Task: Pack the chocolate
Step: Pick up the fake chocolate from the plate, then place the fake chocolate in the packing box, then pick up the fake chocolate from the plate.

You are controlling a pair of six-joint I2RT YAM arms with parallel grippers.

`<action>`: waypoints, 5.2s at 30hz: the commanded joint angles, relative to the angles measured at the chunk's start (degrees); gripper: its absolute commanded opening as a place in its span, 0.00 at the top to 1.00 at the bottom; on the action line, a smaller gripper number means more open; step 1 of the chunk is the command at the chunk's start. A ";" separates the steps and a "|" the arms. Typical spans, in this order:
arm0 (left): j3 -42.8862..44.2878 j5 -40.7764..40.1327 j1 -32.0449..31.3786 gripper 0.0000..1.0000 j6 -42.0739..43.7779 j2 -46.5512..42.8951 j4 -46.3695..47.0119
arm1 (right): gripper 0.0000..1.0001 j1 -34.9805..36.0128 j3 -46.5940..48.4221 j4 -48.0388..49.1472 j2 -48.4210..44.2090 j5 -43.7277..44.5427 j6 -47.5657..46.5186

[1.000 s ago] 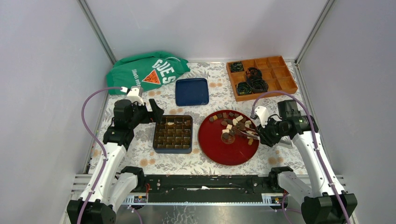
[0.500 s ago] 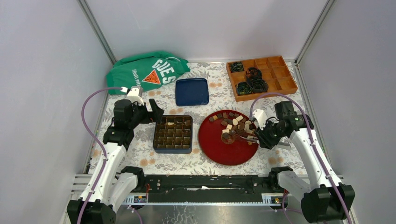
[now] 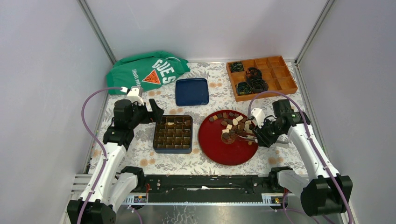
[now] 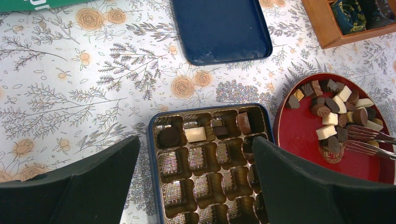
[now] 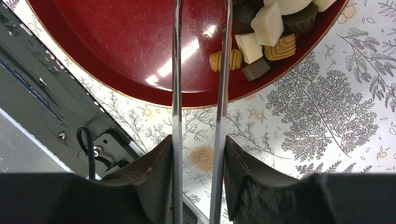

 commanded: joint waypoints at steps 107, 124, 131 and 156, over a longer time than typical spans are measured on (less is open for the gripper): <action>1.13 -1.24 0.36 0.01 0.69 -0.38 0.96 | 0.57 41.72 42.20 13.30 38.91 5.17 7.58; 1.19 -1.54 0.33 0.01 0.69 -0.64 0.82 | 0.53 41.72 41.32 11.73 34.63 3.43 7.65; 1.23 -1.67 0.32 0.01 0.69 -0.69 0.69 | 0.54 41.56 39.36 10.70 31.49 2.56 6.35; 1.33 -1.79 0.32 0.01 0.70 -0.62 0.64 | 0.54 18.86 22.70 13.42 13.20 -17.18 8.71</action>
